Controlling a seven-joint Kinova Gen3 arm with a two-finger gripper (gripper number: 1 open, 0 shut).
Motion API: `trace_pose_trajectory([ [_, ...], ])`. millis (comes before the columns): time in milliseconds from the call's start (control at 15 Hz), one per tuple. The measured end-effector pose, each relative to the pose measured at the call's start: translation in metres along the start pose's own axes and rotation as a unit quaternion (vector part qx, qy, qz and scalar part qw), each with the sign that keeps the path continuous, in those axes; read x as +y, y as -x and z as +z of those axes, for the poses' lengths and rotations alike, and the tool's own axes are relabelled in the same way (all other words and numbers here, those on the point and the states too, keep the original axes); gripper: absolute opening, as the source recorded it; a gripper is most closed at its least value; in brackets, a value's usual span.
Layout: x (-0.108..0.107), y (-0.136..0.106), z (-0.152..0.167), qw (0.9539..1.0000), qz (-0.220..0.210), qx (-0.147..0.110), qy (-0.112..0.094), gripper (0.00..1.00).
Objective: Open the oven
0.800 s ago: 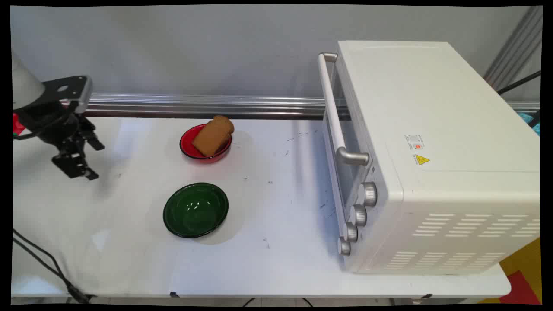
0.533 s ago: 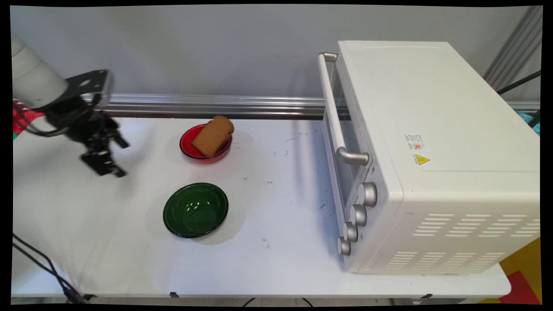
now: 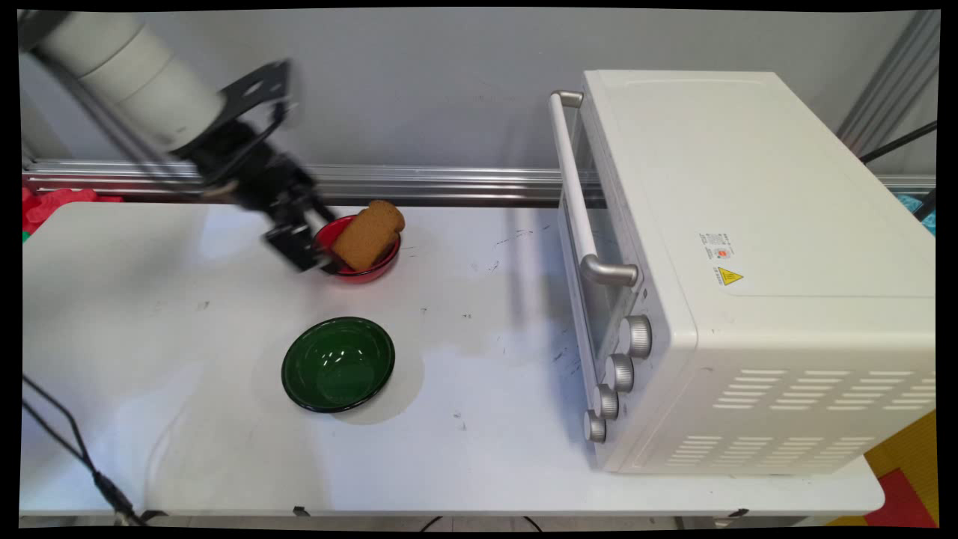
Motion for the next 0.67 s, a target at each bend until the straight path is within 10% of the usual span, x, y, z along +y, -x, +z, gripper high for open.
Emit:
trace_pose_trajectory([
  [667,0.023,-0.147,-0.013,0.9908,0.05,0.126,-0.004,1.0],
])
